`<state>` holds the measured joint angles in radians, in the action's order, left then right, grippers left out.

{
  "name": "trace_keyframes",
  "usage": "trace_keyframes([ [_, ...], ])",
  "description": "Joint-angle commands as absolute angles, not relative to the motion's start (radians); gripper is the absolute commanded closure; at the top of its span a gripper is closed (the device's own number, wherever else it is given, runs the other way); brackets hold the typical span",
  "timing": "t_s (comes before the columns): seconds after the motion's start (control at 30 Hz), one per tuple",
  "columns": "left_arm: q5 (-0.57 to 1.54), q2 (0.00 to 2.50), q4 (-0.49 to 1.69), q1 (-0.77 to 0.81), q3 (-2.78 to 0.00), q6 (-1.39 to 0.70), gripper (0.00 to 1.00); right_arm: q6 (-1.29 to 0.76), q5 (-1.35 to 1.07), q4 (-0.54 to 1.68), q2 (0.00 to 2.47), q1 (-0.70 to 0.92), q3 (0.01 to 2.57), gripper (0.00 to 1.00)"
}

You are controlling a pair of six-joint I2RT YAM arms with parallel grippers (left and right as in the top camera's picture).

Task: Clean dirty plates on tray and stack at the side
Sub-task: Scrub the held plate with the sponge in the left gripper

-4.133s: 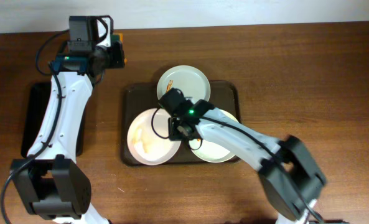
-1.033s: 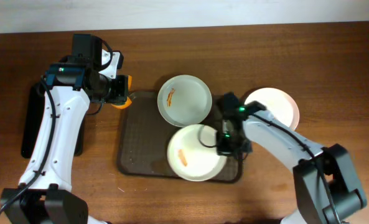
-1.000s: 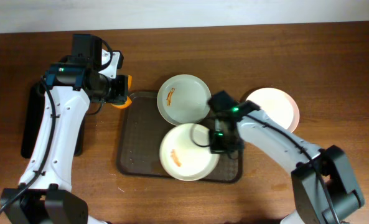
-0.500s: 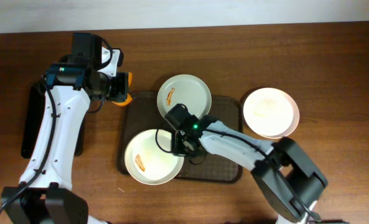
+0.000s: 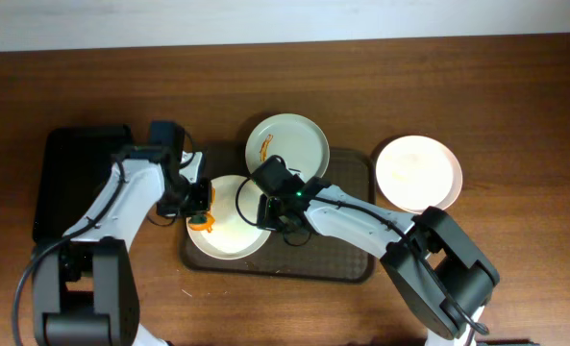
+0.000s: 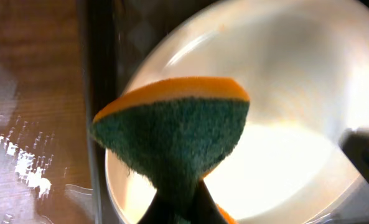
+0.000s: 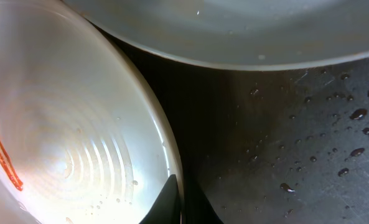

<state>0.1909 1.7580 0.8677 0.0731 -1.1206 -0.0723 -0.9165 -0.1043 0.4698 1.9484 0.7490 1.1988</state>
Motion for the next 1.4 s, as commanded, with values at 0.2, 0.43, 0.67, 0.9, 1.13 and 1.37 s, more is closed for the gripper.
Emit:
trace_keyframes([
  [0.2, 0.599, 1.756, 0.487, 0.079, -0.790, -0.003, 1.00, -0.921, -0.063, 0.478, 1.970, 0.745, 1.193, 0.96],
  [0.43, 0.085, 1.756, 0.421, 0.080, -0.873, -0.247, 1.00, -0.914, -0.063, 0.479, 1.970, 0.745, 1.193, 0.96],
  [0.67, 0.186, 1.756, 0.812, 0.210, -0.992, -0.206, 1.00, -0.914, -0.063, 0.482, 1.970, 0.745, 1.193, 0.96],
  [0.9, 0.211, 1.759, 0.579, 0.292, -0.992, -0.122, 1.00, -0.914, -0.070, 0.497, 1.970, 0.745, 1.193, 0.96],
  [1.13, -0.163, 1.759, 0.618, 0.236, -0.992, -0.337, 1.00, -0.914, -0.070, 0.497, 1.971, 0.745, 1.193, 0.96],
  [1.37, 0.352, 1.759, 0.715, 0.231, -0.992, -0.181, 1.00, -0.914, -0.070, 0.497, 1.970, 0.745, 1.193, 0.96],
])
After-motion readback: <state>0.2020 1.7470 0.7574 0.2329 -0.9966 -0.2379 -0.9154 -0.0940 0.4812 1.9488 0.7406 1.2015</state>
